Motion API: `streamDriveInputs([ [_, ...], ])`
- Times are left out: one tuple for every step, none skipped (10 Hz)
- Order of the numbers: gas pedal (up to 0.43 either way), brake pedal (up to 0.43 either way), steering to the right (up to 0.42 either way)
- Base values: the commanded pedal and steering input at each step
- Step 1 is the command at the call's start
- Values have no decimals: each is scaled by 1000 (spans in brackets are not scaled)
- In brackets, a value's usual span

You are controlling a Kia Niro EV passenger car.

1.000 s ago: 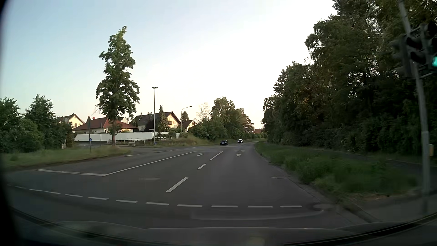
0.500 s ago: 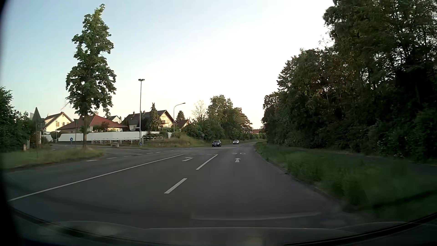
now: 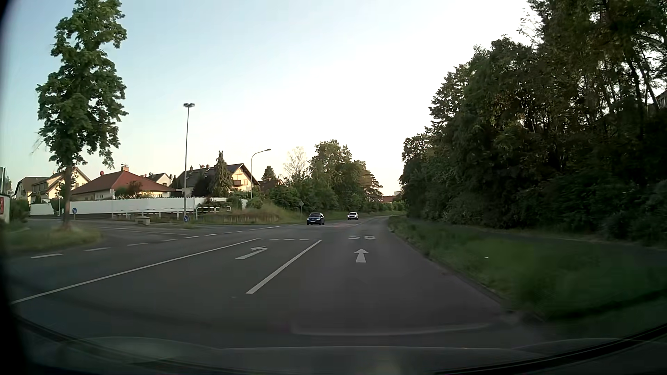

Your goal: Follow the waypoints while adhering to traffic rules and regulations

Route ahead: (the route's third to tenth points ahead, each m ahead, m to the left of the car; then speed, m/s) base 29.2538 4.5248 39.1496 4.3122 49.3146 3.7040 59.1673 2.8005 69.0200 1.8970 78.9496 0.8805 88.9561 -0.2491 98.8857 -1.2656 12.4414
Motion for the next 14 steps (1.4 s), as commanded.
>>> streamDriveInputs([
  [28, 30, 6],
  [28, 30, 6],
  [28, 30, 6],
  [28, 30, 7],
  [28, 30, 7],
  [28, 30, 7],
  [28, 30, 7],
  [28, 30, 7],
  [28, 30, 7],
  [28, 30, 7],
  [28, 30, 7],
  [28, 30, 7],
  [28, 30, 7],
  [28, 30, 7],
])
